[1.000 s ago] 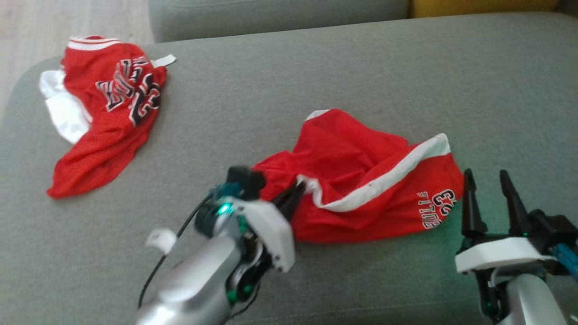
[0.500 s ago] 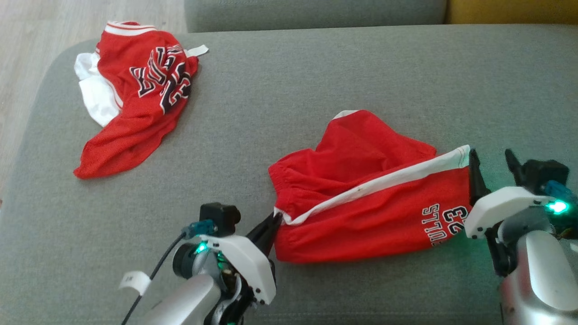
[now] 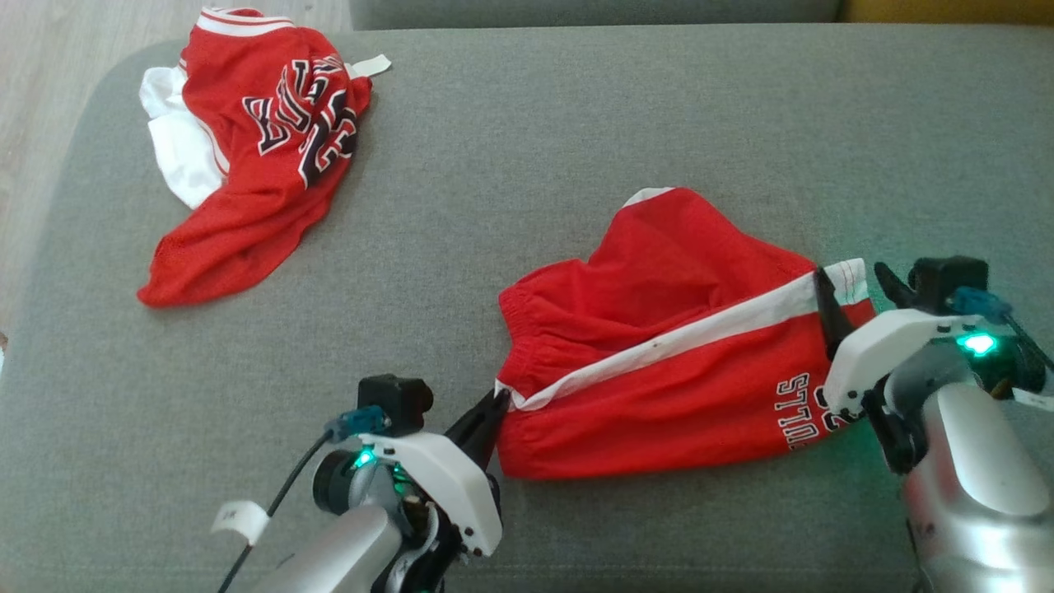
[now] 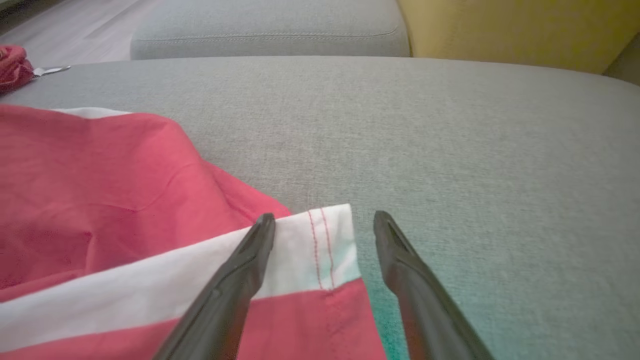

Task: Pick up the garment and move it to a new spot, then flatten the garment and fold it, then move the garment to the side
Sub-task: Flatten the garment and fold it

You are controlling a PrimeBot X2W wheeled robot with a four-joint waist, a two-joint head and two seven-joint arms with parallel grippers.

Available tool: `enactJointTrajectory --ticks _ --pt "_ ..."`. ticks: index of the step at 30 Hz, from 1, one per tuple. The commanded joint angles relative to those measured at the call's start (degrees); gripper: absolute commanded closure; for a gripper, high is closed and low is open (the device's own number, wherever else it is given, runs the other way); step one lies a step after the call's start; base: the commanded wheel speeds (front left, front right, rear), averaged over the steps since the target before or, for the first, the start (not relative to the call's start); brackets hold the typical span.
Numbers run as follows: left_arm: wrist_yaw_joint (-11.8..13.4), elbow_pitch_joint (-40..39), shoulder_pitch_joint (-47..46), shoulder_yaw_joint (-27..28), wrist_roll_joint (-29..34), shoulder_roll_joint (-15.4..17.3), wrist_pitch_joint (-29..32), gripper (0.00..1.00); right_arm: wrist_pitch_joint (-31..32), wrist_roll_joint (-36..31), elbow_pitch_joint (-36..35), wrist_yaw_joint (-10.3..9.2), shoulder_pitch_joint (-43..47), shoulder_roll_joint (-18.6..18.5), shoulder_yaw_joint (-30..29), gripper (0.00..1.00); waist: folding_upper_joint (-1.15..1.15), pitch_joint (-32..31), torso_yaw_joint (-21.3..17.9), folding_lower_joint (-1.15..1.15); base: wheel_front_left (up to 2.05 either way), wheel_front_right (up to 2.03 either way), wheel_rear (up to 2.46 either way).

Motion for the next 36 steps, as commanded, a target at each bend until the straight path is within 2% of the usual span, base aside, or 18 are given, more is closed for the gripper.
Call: enactJointTrajectory --ticks 1,5,13,18,22,26,28,32,36 --pt "0.31 -1.32 -1.36 2.53 -0.32 0.87 -0.78 1.0 0.36 0.93 -1.16 0.42 -2.52 -1.06 2.36 0.06 0.0 0.14 0.0 0.0 0.0 0.0 0.0" --pt "0.3 -1.03 -1.37 2.56 -0.48 0.8 -0.98 1.0 2.13 4.19 0.0 0.42 -3.46 -2.32 5.63 0.51 0.0 0.24 0.0 0.0 0.0 0.0 0.0" --pt "0.36 -0.68 -1.25 2.41 -0.65 0.8 -1.05 1.0 2.88 7.79 0.82 0.42 -4.02 -4.18 8.85 0.7 0.0 0.0 -0.07 0.0 0.0 0.0 0.0" --pt "0.33 -0.46 -1.18 2.32 -0.83 0.9 -1.01 1.0 2.89 9.01 2.37 0.42 -4.11 -4.81 9.71 0.91 0.0 -0.16 -0.08 0.0 0.0 0.0 0.0" --pt "0.27 -0.26 -1.2 2.25 -0.97 0.99 -0.95 1.0 2.74 9.19 4.65 0.42 -4.91 -4.92 9.92 1.0 0.0 -0.09 0.01 0.0 0.0 0.0 0.0" --pt "0.25 -0.16 -1.28 2.08 -0.94 0.99 -0.99 1.0 1.36 8.94 6.65 0.42 -6.07 -4.9 10.08 1.0 0.0 -0.07 0.15 0.0 0.0 0.0 0.0" --pt "0.45 -0.37 -1.21 2.39 -0.85 0.94 -1.98 1.0 -1.54 8.53 6.72 0.42 -6.84 -4.9 9.72 1.0 0.0 -0.35 0.13 0.0 0.0 0.0 0.0" --pt "1.15 -1.76 -1.41 4.13 -0.87 0.86 -4.9 1.0 -6.56 7.56 4.39 0.42 -7.18 -5.67 8.72 1.0 0.0 -1.09 -0.22 0.0 0.0 0.0 0.0" --pt "2.33 -4.86 -1.97 7.33 -0.6 1.23 -8.04 1.0 -11.74 6.92 -0.89 0.42 -6.42 -5.94 7.08 1.0 0.0 -2.2 -0.93 0.0 0.0 0.0 0.0"
